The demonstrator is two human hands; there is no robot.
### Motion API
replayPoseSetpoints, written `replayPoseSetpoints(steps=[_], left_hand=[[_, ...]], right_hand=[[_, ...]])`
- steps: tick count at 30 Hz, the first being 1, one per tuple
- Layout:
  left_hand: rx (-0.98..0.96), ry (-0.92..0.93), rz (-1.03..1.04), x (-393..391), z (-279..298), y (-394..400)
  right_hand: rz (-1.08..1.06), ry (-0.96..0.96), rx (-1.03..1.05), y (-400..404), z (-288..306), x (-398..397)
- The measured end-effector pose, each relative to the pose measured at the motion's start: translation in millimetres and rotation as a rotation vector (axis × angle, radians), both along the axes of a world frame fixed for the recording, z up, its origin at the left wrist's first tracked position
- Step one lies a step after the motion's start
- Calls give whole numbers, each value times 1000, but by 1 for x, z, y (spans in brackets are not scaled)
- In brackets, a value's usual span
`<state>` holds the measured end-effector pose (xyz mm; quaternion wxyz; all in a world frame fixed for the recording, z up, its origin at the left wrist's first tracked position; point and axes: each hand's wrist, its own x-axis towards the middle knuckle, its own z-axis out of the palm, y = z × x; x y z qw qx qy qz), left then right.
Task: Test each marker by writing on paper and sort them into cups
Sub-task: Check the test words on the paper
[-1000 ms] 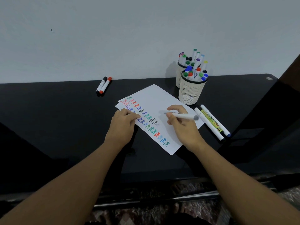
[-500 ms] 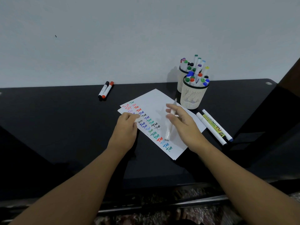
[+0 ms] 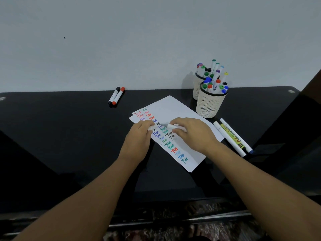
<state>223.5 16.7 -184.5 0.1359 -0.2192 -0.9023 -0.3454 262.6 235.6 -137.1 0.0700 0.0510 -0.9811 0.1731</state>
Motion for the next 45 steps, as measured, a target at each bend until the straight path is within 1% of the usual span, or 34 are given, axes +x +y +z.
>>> replayPoseSetpoints(steps=[6,11,15,19,23,30,31,33,36,38,40,43,45], left_hand=[[11,36,-36,1,-1,-2],[-17,23,-69,2,1,0],[76,-58,-83,9,4,-1],[102,-139,-82,13,7,0],[171,-172,-118,16,6,1],[206,-172,-107,13,3,-1],[198,-181,-92,11,3,0],[110,-152,-42,6,2,1],[-52,14,36,2,-2,1],[-103,64,64,-1,-6,1],[-120,59,87,-5,-10,2],[-96,37,84,-8,-14,3],[-90,10,82,-7,-14,3]], right_hand=[[50,1,109,0,1,-4],[106,-19,91,-1,-1,-7],[199,-22,112,-10,-1,-7],[282,-103,122,-10,0,-4],[313,-108,99,-14,-3,-2],[261,-41,73,-16,-5,-5],[252,-37,71,-15,-5,-5],[228,-35,52,-14,-7,-5],[171,-4,-37,-13,-8,-6],[146,1,-99,-14,-8,-5],[160,2,-137,-16,-6,-6],[198,0,-146,-16,-6,-10],[185,-8,-182,-17,-3,-10]])
